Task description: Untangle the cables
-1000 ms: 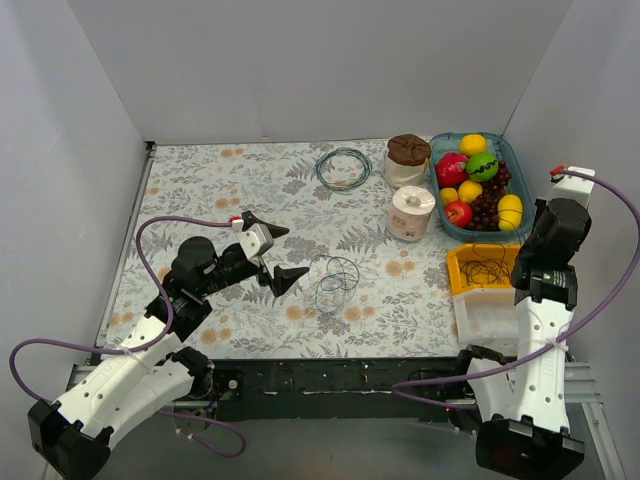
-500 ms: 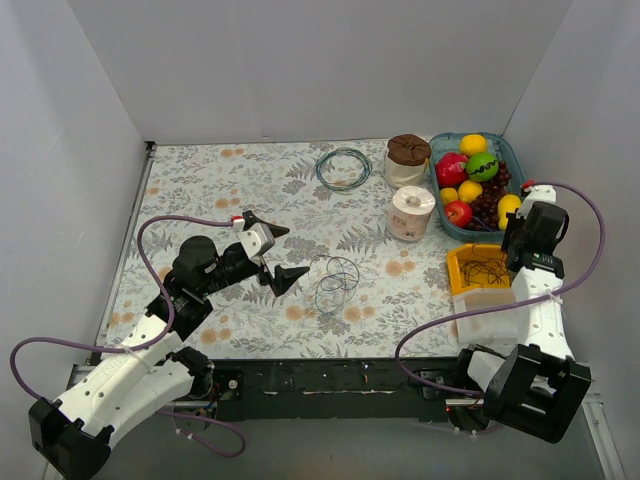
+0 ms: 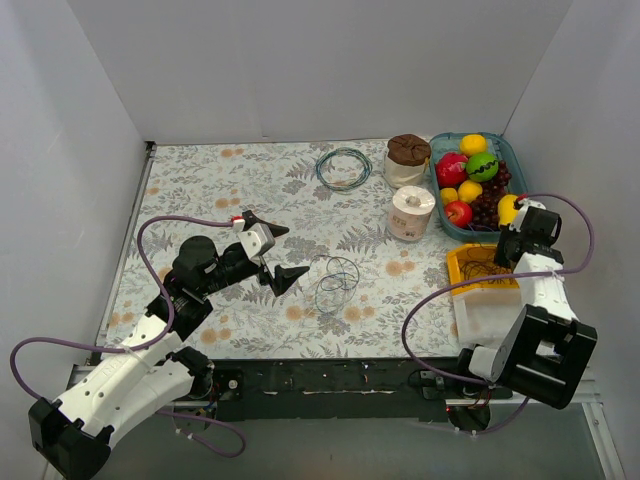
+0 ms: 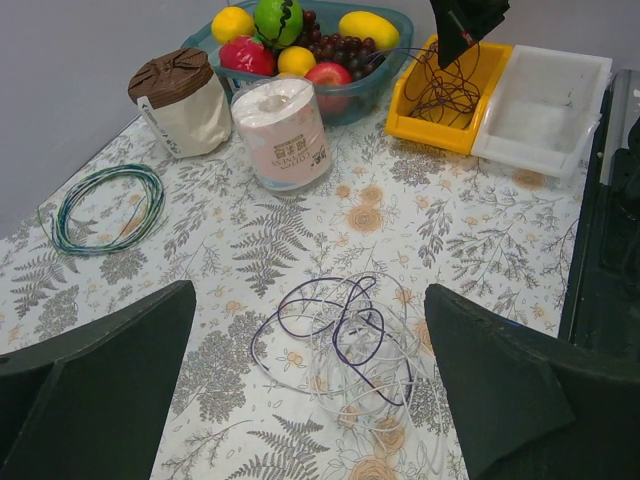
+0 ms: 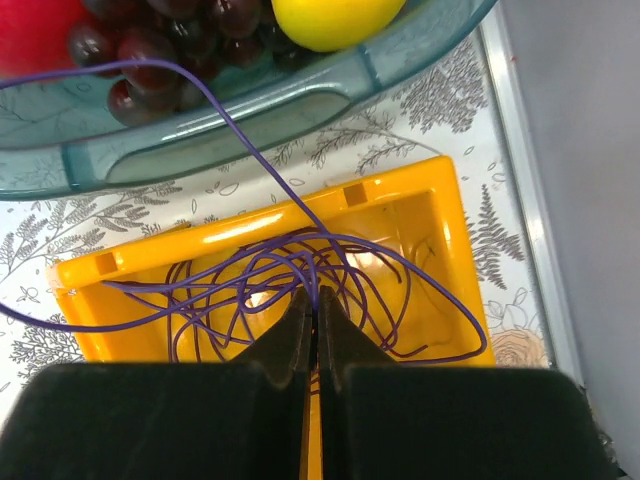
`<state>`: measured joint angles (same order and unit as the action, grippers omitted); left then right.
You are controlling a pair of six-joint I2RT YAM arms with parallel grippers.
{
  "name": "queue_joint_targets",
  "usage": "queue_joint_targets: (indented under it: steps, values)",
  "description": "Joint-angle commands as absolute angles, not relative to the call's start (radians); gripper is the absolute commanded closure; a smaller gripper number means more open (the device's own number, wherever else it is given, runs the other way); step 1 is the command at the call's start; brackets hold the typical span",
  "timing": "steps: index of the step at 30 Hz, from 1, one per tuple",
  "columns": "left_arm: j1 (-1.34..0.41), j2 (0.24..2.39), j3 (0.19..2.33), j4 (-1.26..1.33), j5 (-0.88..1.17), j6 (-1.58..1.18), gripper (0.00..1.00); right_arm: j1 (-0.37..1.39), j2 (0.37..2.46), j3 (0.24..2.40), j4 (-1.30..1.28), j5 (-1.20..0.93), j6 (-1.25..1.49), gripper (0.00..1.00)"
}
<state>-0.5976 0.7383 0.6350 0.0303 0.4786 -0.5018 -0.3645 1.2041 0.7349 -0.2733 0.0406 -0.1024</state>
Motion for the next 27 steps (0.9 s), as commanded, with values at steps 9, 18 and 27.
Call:
queue_joint_targets:
  steps: [9, 18, 27]
  values:
    - [-0.595, 0.719, 0.67, 0.031, 0.468, -0.471, 0.02, -0.407, 1.353, 0.891, -0.433, -0.06, -0.037, 0.88]
    - [-0.595, 0.729, 0.669, 0.037, 0.48, -0.469, 0.02, -0.407, 1.263, 0.986, -0.535, -0.039, -0.023, 0.44]
    - [-0.597, 0.779, 0.653, -0.052, 0.526, -0.586, 0.03, -0.407, 1.097, 1.023, -0.549, 0.034, -0.008, 0.14]
